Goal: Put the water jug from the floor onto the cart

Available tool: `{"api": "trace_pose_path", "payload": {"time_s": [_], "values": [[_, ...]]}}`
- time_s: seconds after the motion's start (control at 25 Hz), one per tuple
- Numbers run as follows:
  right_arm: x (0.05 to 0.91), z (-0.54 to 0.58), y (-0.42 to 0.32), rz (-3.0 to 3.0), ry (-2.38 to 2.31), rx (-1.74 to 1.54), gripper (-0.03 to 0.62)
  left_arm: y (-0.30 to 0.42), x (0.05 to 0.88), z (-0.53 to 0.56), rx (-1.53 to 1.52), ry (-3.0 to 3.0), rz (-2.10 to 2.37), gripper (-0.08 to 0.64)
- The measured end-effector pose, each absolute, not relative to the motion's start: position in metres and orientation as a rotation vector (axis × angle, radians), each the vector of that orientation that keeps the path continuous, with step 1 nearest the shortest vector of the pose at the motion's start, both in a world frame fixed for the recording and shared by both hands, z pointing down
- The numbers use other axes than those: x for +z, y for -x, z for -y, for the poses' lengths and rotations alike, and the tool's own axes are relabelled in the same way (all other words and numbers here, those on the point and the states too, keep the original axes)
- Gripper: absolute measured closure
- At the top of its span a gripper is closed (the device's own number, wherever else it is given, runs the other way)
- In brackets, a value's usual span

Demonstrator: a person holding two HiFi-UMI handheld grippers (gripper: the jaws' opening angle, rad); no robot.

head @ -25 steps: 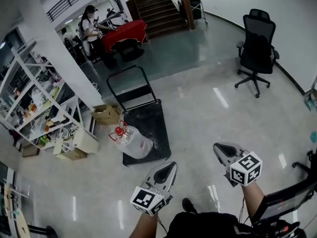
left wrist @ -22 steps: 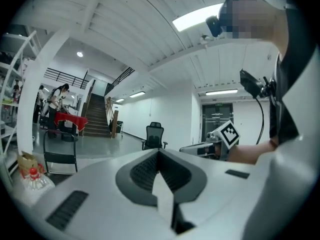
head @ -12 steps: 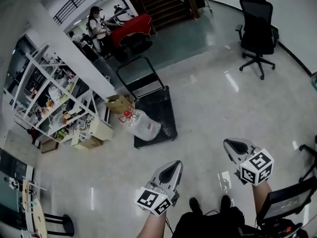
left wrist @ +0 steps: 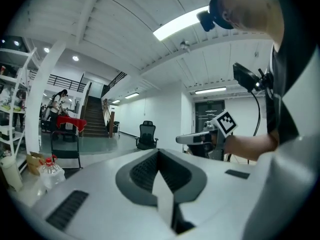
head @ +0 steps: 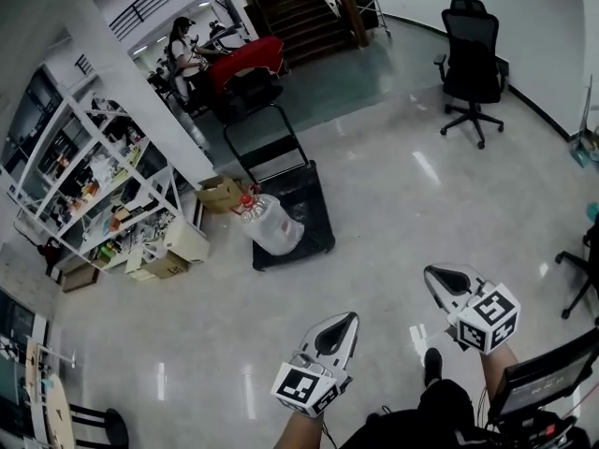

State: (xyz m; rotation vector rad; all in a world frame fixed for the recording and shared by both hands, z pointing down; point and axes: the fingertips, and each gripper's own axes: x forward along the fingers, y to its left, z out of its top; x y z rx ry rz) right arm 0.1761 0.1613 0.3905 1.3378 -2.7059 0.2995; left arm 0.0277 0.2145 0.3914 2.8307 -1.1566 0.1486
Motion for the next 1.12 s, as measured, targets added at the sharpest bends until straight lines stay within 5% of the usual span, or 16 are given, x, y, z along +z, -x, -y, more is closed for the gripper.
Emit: {"api": "trace_pose_path", "payload": {"time_s": [0.56, 1.12], "values": [[0.373, -0.344, -0.116, 2.620, -1.414, 0.379, 0.589, 0.040, 0.380, -0.375, 0.082, -2.825, 0.993, 0.560], [0.388, -0.496, -0.248, 2.699, -1.362, 0.413, 0.589, -0.082, 0.377, -0.528, 0.129, -2.746, 1.119, 0.560]]}}
